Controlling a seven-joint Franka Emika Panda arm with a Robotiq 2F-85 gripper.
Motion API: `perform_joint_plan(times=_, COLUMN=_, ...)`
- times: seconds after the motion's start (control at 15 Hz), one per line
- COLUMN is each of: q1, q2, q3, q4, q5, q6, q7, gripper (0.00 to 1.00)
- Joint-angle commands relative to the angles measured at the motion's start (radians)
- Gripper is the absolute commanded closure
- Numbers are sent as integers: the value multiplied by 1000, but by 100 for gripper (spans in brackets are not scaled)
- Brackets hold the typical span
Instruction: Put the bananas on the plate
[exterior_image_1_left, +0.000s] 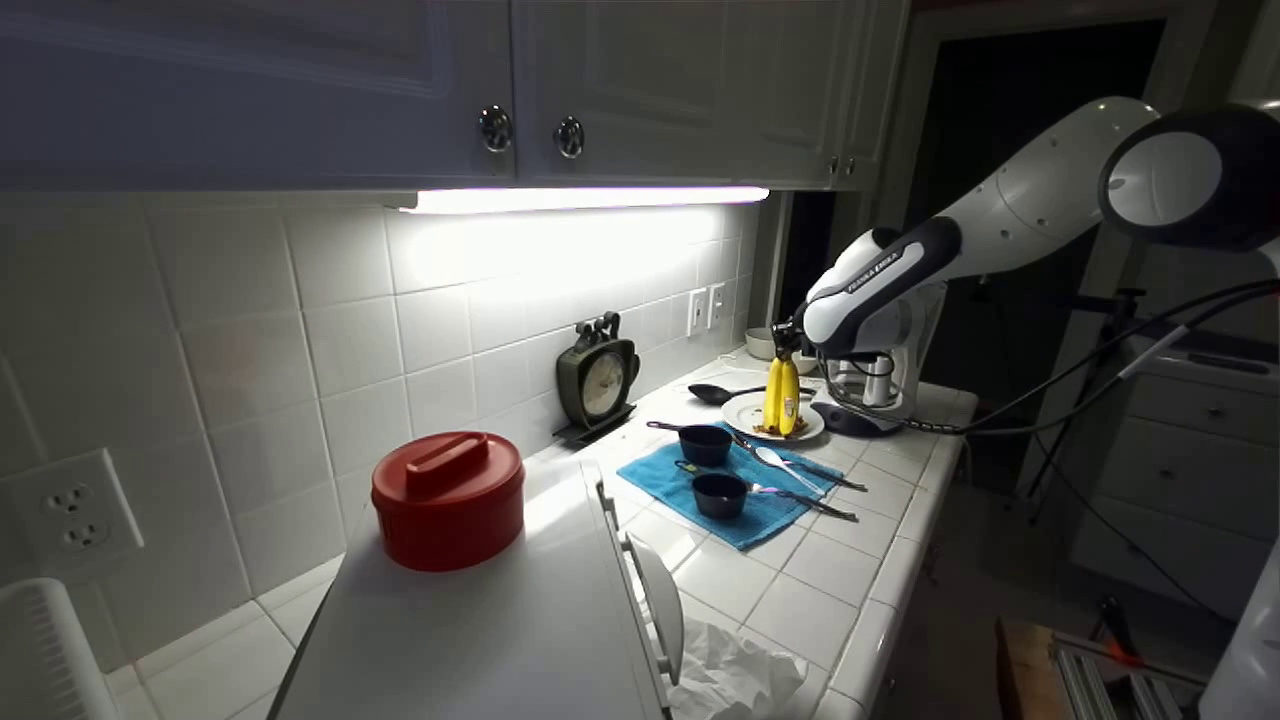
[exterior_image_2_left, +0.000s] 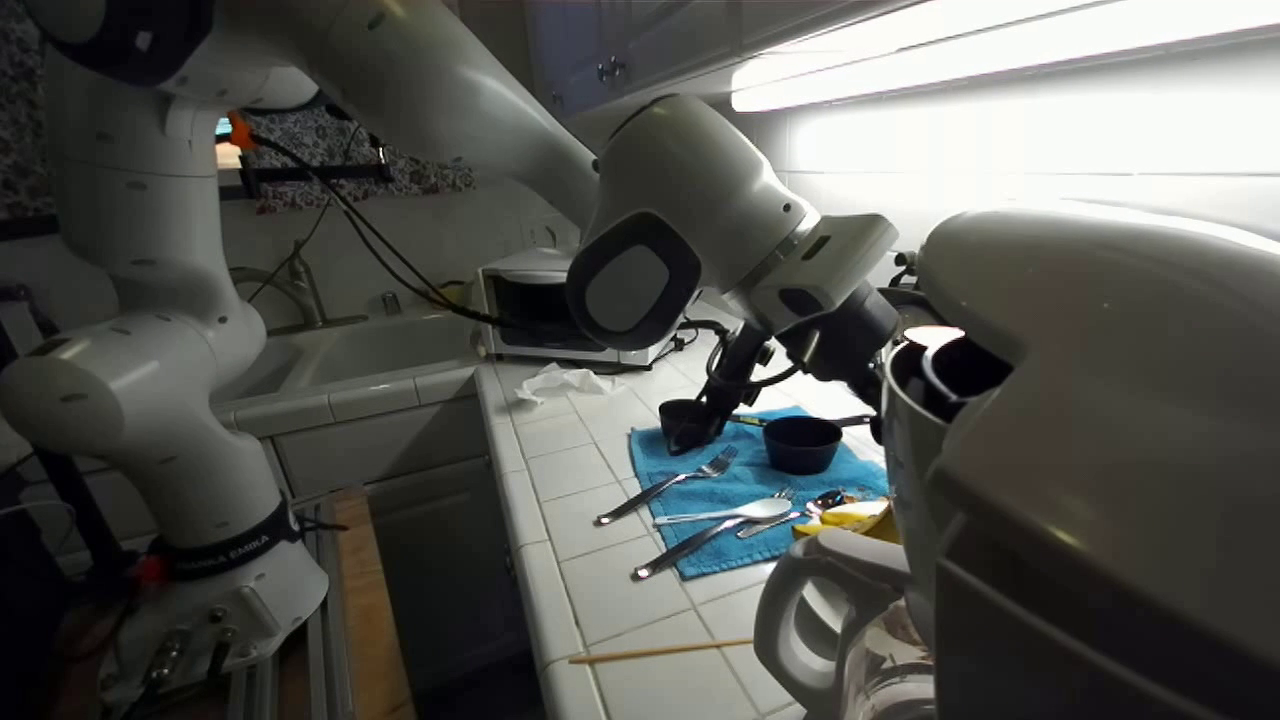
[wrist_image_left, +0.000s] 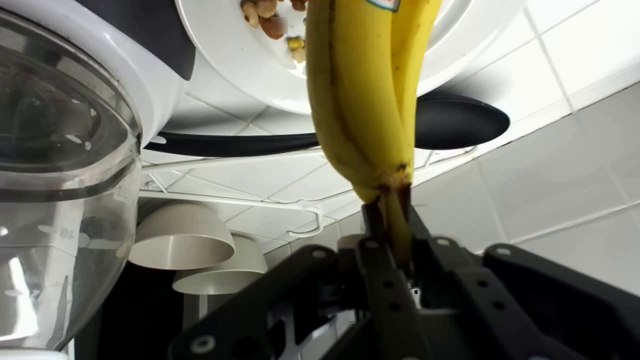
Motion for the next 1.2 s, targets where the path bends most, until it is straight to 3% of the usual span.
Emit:
perform_joint_plan(times=0.0, q1=32, q2=55, q3=-37, q4=61, q5=26, q6=22, q7=-9, gripper=56)
perform_joint_plan(times=0.53, q1=54, q2=35, q3=-52, q4=61, q5=35, q6=-17, q7=4, gripper=2)
perform_joint_plan(times=0.67, q1=70, q2=-14, q3=-69, q4=35, q5=-1, q6=-113, q7=40, gripper=0)
perform_joint_plan(times=0.73, q1=177, q2=-10, q3=-217, q4=44, q5=-82, q6=-210, q7=138, gripper=0)
perform_joint_plan(times=0.8, q1=171, q2=-34, q3=-210, q4=39, q5=-107, q6=-287, q7=145, gripper=0)
perform_joint_plan(times=1.0, q1=231, q2=-80, q3=-274, q4=53, q5=-188, q6=-532, q7=214, gripper=0)
perform_joint_plan(times=1.13, q1=217, q2=-108, q3=-249, q4=63, q5=-229, q6=-633, q7=247, gripper=0)
